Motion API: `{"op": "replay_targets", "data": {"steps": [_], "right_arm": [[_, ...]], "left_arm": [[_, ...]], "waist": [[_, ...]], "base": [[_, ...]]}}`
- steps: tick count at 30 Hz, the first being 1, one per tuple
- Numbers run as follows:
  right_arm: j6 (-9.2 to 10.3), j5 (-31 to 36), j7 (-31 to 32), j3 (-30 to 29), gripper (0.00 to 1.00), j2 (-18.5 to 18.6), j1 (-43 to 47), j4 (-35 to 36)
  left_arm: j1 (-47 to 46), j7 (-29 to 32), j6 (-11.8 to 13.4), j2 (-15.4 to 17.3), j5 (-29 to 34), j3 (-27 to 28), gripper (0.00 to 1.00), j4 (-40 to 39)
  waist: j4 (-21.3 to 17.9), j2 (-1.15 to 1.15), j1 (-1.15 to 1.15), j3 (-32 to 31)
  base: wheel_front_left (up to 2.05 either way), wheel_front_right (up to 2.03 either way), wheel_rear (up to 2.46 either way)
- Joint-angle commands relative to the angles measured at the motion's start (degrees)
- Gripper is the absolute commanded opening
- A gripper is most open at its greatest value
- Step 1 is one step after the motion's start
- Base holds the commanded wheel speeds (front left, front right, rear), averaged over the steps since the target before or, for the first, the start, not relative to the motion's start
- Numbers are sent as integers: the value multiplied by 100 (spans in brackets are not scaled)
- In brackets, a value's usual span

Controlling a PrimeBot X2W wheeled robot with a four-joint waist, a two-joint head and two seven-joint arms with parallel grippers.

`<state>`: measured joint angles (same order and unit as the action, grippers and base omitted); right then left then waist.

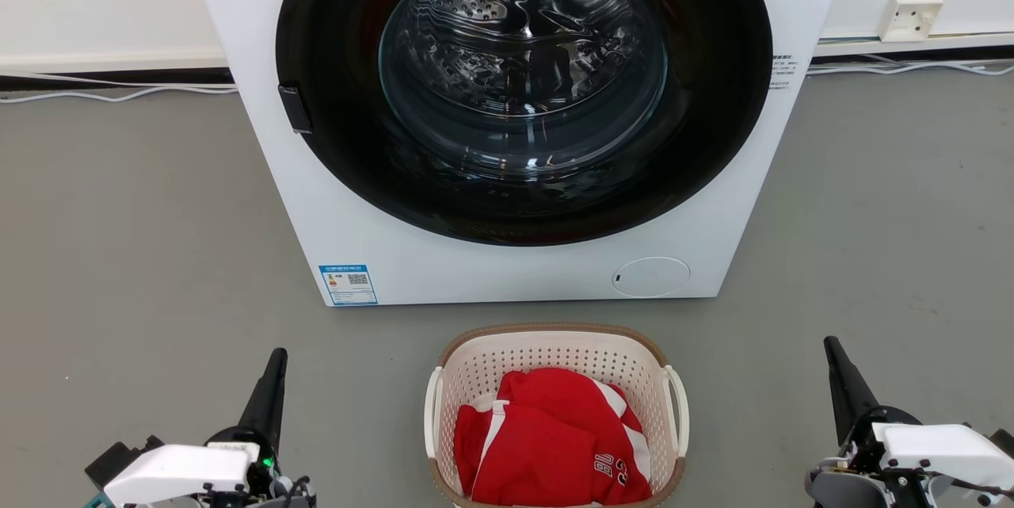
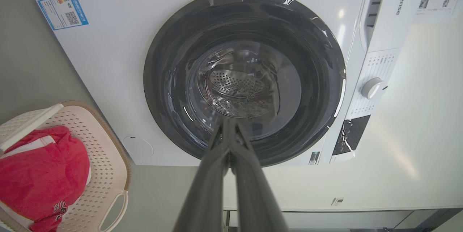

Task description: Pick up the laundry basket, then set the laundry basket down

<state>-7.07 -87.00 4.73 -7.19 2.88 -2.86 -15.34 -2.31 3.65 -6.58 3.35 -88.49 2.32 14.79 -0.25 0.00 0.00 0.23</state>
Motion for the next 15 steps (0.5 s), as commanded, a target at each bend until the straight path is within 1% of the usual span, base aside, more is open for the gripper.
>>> {"op": "replay_targets", "data": {"steps": [1, 6, 15], "right_arm": [[-40, -206, 95, 90, 0, 14, -326, 135], [-42, -508, 180, 61, 0, 0, -333, 132], [-42, -512, 181, 61, 0, 0, -333, 132]], "left_arm": [[-342, 82, -61, 56, -190, 215, 0, -112], [-376, 169, -91, 56, -481, 278, 0, -80], [-377, 183, -91, 45, -472, 294, 0, -79]], "waist": [[7, 0, 0, -1], [25, 0, 0, -5], [25, 0, 0, -5]], "base": [[0, 0, 0], [0, 0, 0], [0, 0, 0]]}}
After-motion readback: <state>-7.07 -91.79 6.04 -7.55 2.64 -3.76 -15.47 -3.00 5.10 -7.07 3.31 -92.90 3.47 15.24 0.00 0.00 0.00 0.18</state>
